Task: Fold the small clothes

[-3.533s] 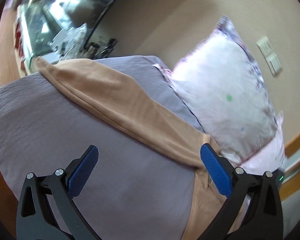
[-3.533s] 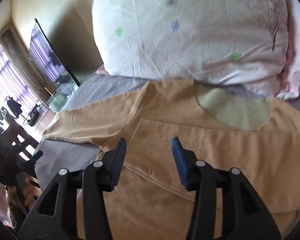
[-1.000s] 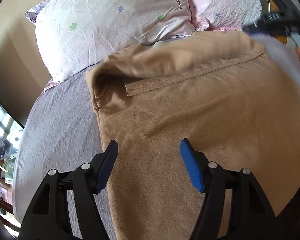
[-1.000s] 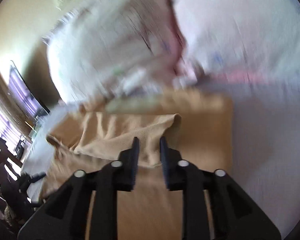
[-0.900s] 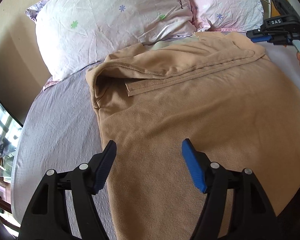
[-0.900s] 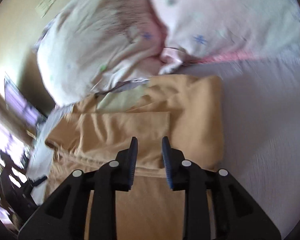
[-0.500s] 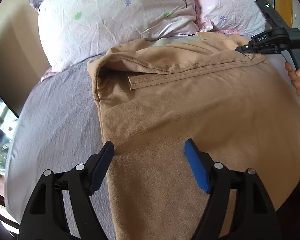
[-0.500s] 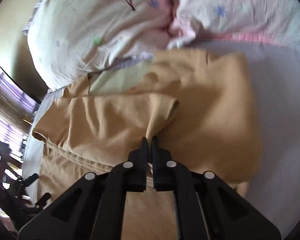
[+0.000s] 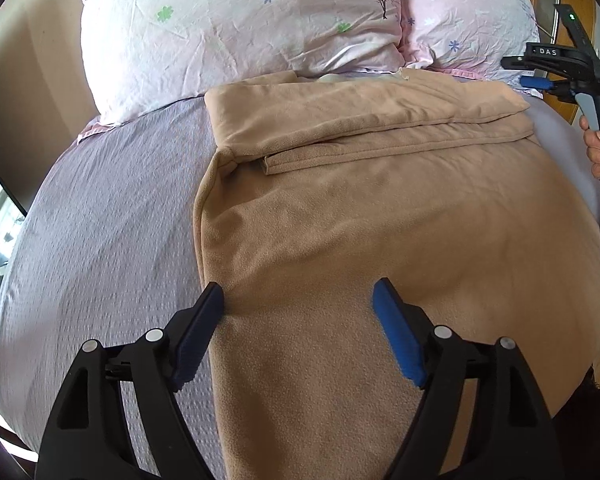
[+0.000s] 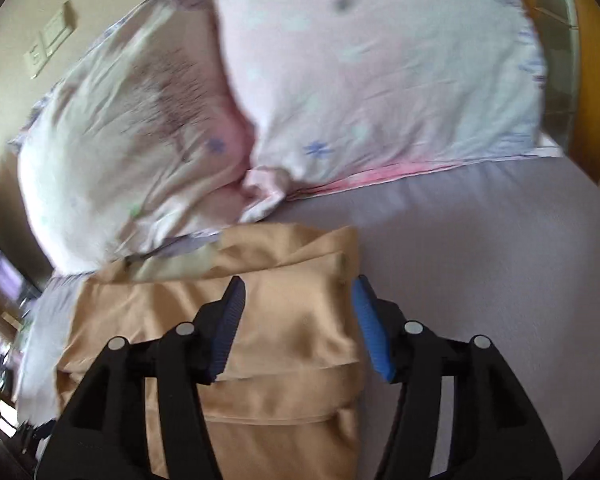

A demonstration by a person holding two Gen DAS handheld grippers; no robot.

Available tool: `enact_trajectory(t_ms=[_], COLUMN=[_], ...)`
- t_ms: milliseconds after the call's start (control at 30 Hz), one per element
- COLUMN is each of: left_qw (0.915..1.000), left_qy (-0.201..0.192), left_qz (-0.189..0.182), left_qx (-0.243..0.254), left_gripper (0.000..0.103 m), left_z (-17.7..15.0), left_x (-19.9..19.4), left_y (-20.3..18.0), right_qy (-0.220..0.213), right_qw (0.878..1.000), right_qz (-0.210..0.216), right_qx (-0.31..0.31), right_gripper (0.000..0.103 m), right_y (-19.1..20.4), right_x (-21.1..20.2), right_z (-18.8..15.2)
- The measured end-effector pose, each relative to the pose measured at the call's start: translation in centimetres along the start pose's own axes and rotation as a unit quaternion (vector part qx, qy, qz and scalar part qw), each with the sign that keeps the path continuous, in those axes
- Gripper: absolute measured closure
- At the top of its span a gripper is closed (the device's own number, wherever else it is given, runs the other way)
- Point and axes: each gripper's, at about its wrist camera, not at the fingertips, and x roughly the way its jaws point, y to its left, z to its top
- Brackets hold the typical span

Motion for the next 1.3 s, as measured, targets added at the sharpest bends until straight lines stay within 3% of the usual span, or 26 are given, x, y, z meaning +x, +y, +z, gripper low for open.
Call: enact_trajectory(t_ms=[67,100,167,233,300,400,433,500,567,633,667,833,933,1033,1167,1233,1267,1300], left_qw=[1.0000,1.0000,0.9999,0.9990,0.9966,0.9908,0.9871,0.9770,0.9699,0.9655,0.9646,0.9595,0.9525,0.9441,0.9346,0.9264,0.9211,0.9183], left_qy=[-0.002,-0.003,-0.005,-0.009,-0.029,-0.047,-0.049,-0.055,-0.058,-0.053,-0.049,-0.004,0.013,0.021,0.028,0.035,0.045,0.051], left_qz=[0.000,-0.001,-0.007,-0.032,-0.066,-0.118,-0.143,-0.195,-0.224,-0.238,-0.241,-0.249,-0.267,-0.293,-0.317,-0.330,-0.335,-0.337], left_qx=[-0.004,-0.005,-0.014,-0.028,-0.039,-0.048,-0.053,-0.065,-0.077,-0.090,-0.097,-0.132,-0.147,-0.149,-0.159,-0.178,-0.192,-0.202], left_gripper=[0.024,0.024,0.024,0.024,0.024,0.024,0.024,0.024,0.024,0.023,0.021,0.020,0.020,0.021,0.021,0.028,0.036,0.051], left_z=[-0.1,0.0,-0.2,-0.4,-1.2,-2.8,-3.6,-5.6,-7.9,-10.4,-11.3,-15.8,-16.2,-15.6,-14.7,-14.7,-14.7,-14.9], left_x=[0.0,0.0,-0.1,-1.1,-3.0,-5.8,-6.7,-8.4,-9.8,-10.8,-10.9,-9.6,-7.2,-5.1,-3.3,-2.6,-2.0,-1.8], left_y=[0.0,0.1,0.3,0.9,1.6,3.0,3.7,5.2,6.6,7.7,8.1,9.2,8.6,7.4,6.0,5.9,5.9,6.0], right_qy=[0.047,0.096,0.083,0.085,0.059,0.043,0.042,0.049,0.066,0.097,0.113,0.182,0.186,0.174,0.159,0.152,0.151,0.150], right_qw=[0.999,0.995,0.995,0.995,0.997,0.988,0.980,0.965,0.946,0.931,0.930,0.952,0.956,0.948,0.926,0.918,0.915,0.913], right_qz=[-0.002,-0.014,-0.033,-0.027,0.035,0.135,0.183,0.237,0.279,0.307,0.305,0.231,0.226,0.266,0.339,0.364,0.371,0.375], right_qx=[-0.002,0.000,-0.043,-0.041,-0.045,-0.057,-0.072,-0.104,-0.148,-0.173,-0.172,-0.082,-0.020,0.021,0.044,0.049,0.052,0.056], right_gripper=[0.040,0.036,0.029,0.029,0.029,0.022,0.018,0.012,0.007,0.006,0.006,0.006,0.006,0.006,0.006,0.008,0.019,0.030], right_y=[0.2,-0.1,0.9,1.0,1.1,0.6,0.2,-0.1,-1.0,-2.6,-3.1,-9.4,-12.1,-13.0,-12.3,-11.9,-11.8,-11.8], right_x=[2.2,4.4,4.8,3.8,0.2,-4.2,-6.4,-9.1,-12.3,-14.6,-15.4,-15.4,-13.3,-10.9,-9.2,-8.4,-8.1,-7.6], right_z=[-0.3,-1.0,-1.7,-1.9,-2.6,-4.7,-6.3,-8.9,-12.7,-16.8,-18.4,-24.6,-25.8,-26.0,-26.6,-26.9,-27.0,-27.0])
